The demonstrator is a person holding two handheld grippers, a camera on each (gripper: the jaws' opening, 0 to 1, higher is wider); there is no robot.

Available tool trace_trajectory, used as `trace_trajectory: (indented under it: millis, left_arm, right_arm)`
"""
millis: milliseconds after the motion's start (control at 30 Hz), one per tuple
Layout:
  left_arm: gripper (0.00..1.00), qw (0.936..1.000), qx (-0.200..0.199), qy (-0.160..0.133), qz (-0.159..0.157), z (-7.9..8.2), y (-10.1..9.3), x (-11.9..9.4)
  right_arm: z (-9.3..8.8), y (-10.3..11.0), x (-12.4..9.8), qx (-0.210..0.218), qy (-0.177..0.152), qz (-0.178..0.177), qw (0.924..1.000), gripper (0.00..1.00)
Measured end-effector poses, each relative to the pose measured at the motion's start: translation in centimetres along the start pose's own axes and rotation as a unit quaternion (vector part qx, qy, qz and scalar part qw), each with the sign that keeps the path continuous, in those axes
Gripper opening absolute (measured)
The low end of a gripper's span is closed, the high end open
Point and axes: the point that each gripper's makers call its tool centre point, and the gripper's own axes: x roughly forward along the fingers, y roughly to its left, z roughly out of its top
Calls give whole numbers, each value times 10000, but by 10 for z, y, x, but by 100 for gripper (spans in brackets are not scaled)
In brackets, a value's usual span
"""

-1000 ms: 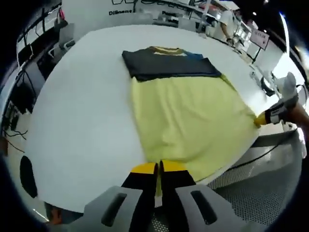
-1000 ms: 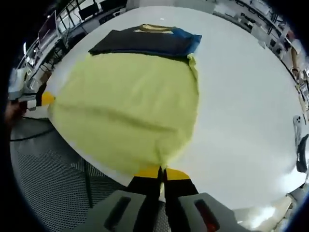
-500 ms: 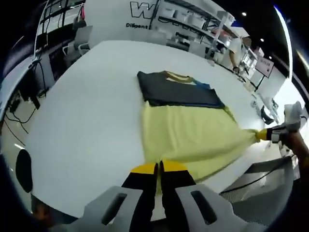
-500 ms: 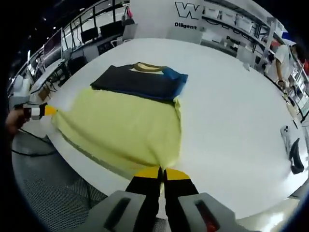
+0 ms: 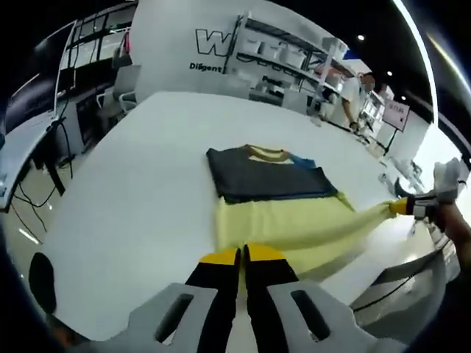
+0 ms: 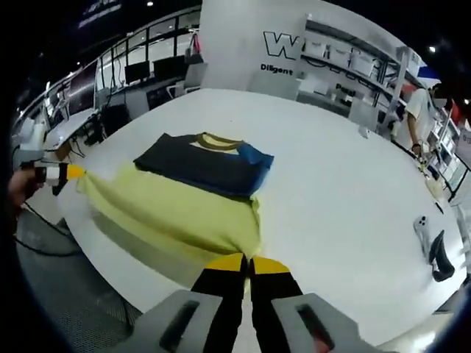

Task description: Fold the garment on the visible template until the final outline fits inside the template.

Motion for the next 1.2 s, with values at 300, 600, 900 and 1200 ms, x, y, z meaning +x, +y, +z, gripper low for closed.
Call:
trace_trajectory:
  millis: [300,600,900,1200]
  left_arm:
    - [0,9996,215,-184,72,17,1,3]
    - [0,9978,413,-516,87,45,0,9]
    - [0,9962,470,-727,107,70,-1,15]
    - [0,9937,466,-1015,79,106,-2,29]
  right_arm:
    - [11,-4,5,28,-35,20,10000,0]
    - [30,-14,13,-56,-167,-10,9998,0]
    - [59,-24,22,-12,-512,-84,9987,0]
    - [87,-36,36,19,-828,-163,9964,0]
